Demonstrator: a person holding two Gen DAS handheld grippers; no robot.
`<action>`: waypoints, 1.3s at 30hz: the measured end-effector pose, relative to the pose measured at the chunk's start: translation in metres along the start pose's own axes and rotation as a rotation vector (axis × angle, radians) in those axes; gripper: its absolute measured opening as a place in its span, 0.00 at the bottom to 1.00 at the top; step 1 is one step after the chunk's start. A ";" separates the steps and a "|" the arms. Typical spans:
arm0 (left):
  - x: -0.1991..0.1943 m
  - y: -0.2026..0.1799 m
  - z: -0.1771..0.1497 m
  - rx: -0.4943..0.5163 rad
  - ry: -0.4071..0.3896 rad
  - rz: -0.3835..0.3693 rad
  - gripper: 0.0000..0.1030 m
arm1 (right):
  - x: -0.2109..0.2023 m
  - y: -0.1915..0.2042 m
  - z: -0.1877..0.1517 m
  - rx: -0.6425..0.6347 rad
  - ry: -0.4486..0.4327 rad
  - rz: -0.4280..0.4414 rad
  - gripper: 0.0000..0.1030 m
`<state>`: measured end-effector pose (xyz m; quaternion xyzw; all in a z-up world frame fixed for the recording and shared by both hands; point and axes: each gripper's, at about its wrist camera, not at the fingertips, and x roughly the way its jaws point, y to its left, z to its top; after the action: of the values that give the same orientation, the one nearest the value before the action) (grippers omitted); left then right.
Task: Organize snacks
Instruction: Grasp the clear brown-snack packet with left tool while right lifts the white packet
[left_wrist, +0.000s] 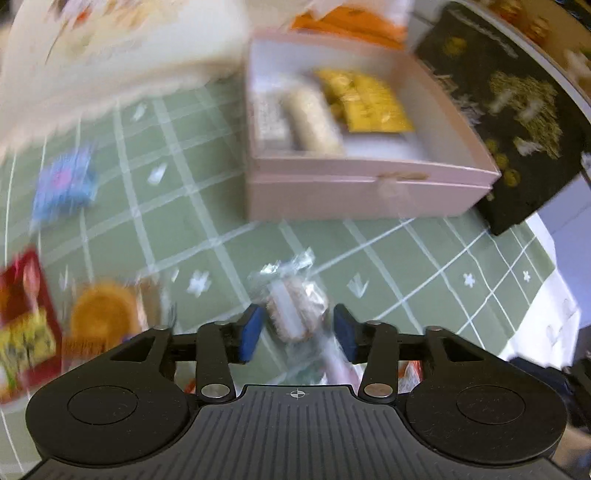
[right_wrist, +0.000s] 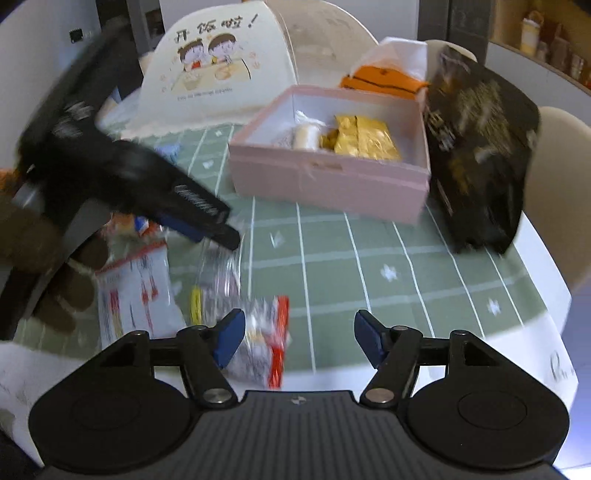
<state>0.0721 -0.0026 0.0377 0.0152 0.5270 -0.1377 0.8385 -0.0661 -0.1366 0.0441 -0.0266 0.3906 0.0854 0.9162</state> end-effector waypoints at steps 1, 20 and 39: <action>0.002 -0.008 0.000 0.038 -0.012 0.023 0.53 | -0.001 0.001 -0.005 -0.004 0.006 0.003 0.65; -0.124 0.067 -0.028 -0.164 -0.290 -0.050 0.41 | 0.004 0.055 0.006 -0.228 -0.023 0.200 0.72; -0.113 0.123 -0.125 -0.225 -0.032 -0.041 0.41 | 0.064 0.131 0.017 -0.411 0.053 0.156 0.82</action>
<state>-0.0534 0.1615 0.0683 -0.0916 0.5260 -0.0950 0.8402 -0.0339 0.0031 0.0126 -0.1846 0.3898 0.2334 0.8715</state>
